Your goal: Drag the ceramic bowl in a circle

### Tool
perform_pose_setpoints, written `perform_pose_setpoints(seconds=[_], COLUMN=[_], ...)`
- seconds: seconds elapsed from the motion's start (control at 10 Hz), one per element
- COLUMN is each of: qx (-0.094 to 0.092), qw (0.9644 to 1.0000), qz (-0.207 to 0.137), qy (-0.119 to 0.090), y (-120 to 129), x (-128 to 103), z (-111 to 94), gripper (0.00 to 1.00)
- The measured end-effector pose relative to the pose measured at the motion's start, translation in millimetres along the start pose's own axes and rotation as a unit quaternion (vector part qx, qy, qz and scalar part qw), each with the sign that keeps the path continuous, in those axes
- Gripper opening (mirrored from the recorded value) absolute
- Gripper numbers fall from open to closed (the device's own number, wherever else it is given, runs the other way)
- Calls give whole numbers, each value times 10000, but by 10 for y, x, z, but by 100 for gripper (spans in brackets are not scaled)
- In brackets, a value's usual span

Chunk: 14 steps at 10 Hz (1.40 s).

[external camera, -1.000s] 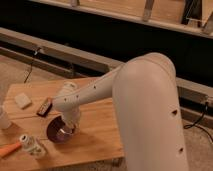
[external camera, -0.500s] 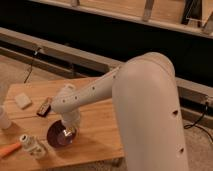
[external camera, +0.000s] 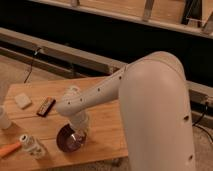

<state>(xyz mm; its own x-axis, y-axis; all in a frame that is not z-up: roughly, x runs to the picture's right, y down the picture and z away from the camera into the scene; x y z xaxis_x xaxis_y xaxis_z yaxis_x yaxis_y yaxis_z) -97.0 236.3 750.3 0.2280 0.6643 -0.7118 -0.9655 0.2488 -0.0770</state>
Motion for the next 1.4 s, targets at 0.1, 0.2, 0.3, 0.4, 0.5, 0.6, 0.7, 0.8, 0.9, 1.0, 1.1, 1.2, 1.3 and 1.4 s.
perform_pose_setpoints(seconds=[0.1, 0.2, 0.3, 0.4, 0.5, 0.6, 0.7, 0.8, 0.9, 1.0, 1.1, 1.2, 1.3, 1.4], qx=[66, 150, 197, 212, 197, 187, 153, 99, -35, -168, -300, -427, -517, -553], qw=[10000, 9997, 9993, 9989, 9979, 9970, 9956, 9935, 9910, 9881, 9853, 9814, 9783, 9763], qz=[63, 184, 303, 414, 598, 734, 902, 1115, 1328, 1526, 1680, 1871, 1991, 2061], qy=[17, 47, 71, 95, 130, 156, 180, 200, 176, 122, 42, -105, -249, -361], y=[-85, -224, -341, -438, -581, -690, -815, -976, -1113, -1255, -1360, -1536, -1655, -1741], x=[22, 58, 86, 110, 149, 180, 216, 259, 262, 231, 174, 48, -93, -229], z=[-1, 4, 15, 32, 66, 95, 131, 181, 233, 272, 294, 304, 297, 284], gripper=[17, 17, 17, 17, 17, 17, 17, 17, 17, 17, 17, 17, 17, 17])
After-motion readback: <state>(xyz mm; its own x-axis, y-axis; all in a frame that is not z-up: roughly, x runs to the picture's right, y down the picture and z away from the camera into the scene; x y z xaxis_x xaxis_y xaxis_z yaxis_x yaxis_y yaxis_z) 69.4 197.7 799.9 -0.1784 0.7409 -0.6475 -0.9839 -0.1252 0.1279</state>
